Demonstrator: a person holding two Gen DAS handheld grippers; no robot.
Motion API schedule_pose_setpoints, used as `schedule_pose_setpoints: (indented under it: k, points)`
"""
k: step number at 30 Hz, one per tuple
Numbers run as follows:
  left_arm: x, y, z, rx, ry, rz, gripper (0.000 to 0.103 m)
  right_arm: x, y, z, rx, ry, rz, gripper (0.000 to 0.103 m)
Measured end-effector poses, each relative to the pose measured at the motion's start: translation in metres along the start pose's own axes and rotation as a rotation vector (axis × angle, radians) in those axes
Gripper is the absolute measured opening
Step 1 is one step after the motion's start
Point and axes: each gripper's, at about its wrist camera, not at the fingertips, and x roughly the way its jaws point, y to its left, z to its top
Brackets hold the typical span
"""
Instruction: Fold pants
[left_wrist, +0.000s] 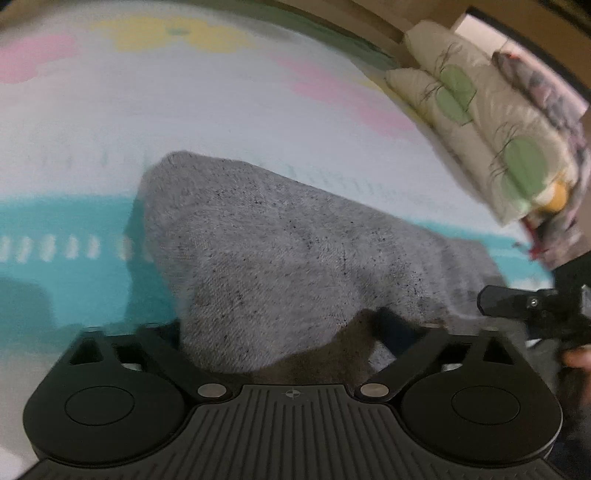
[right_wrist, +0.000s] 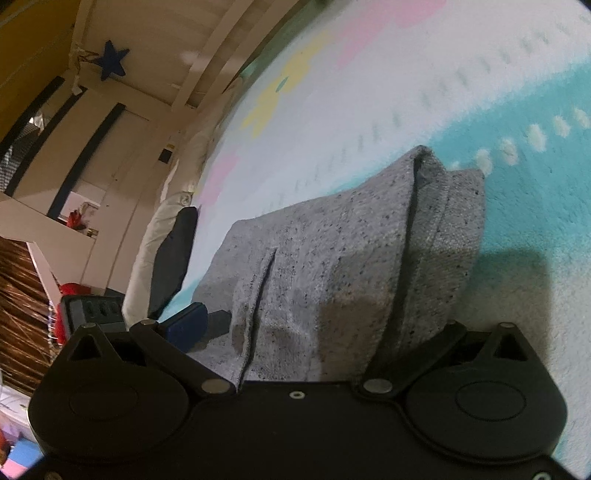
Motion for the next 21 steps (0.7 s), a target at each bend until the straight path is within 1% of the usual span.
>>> schedule_pose_setpoints:
  k: [1,2,3,4,5,6,7,8,9,10,12,15,18,21]
  points:
    - [-0.002,-0.004,-0.001,0.021,-0.010,0.016,0.064,0.001,0.004,-0.002,-0.010,-0.006,-0.020,0.103]
    - [-0.005,-0.007,-0.002,0.027,-0.017,0.024,0.058,0.003,0.011,-0.003,-0.031,-0.007,-0.049,0.102]
    - [-0.007,-0.009,-0.003,0.025,-0.025,0.036,0.048,0.004,0.019,-0.005,-0.073,-0.002,-0.091,0.096]
    - [-0.010,-0.010,-0.003,0.023,-0.031,0.044,0.041,0.006,0.029,-0.008,-0.127,0.006,-0.150,0.088]
    - [-0.013,-0.010,-0.004,0.021,-0.042,0.045,0.037,0.008,0.039,-0.011,-0.183,0.011,-0.219,0.066]
    - [-0.016,-0.011,-0.004,0.019,-0.050,0.049,0.032,0.008,0.047,-0.015,-0.233,0.011,-0.284,0.062]
    - [-0.020,-0.012,-0.004,0.018,-0.059,0.053,0.030,0.007,0.051,-0.017,-0.244,0.003,-0.285,0.060]
    - [-0.023,-0.012,-0.003,0.017,-0.069,0.053,0.027,0.004,0.053,-0.018,-0.238,-0.010,-0.280,0.054]
    - [-0.028,-0.014,-0.003,0.011,-0.080,0.050,0.026,0.000,0.055,-0.018,-0.226,-0.023,-0.276,0.046]
    - [-0.035,-0.013,-0.003,0.008,-0.096,0.044,0.025,-0.005,0.057,-0.018,-0.216,-0.039,-0.274,0.044]
    - [-0.045,-0.017,-0.001,0.019,-0.132,0.053,0.024,-0.014,0.063,-0.015,-0.207,-0.064,-0.247,0.041]
    - [-0.061,-0.023,0.011,0.041,-0.201,0.098,0.024,-0.022,0.083,-0.010,-0.253,-0.091,-0.218,0.041]
    - [-0.070,-0.027,0.043,0.014,-0.249,0.128,0.024,-0.020,0.094,0.008,-0.245,-0.105,-0.162,0.041]
    - [-0.068,-0.015,0.081,0.002,-0.273,0.141,0.024,-0.007,0.105,0.039,-0.256,-0.113,-0.139,0.041]
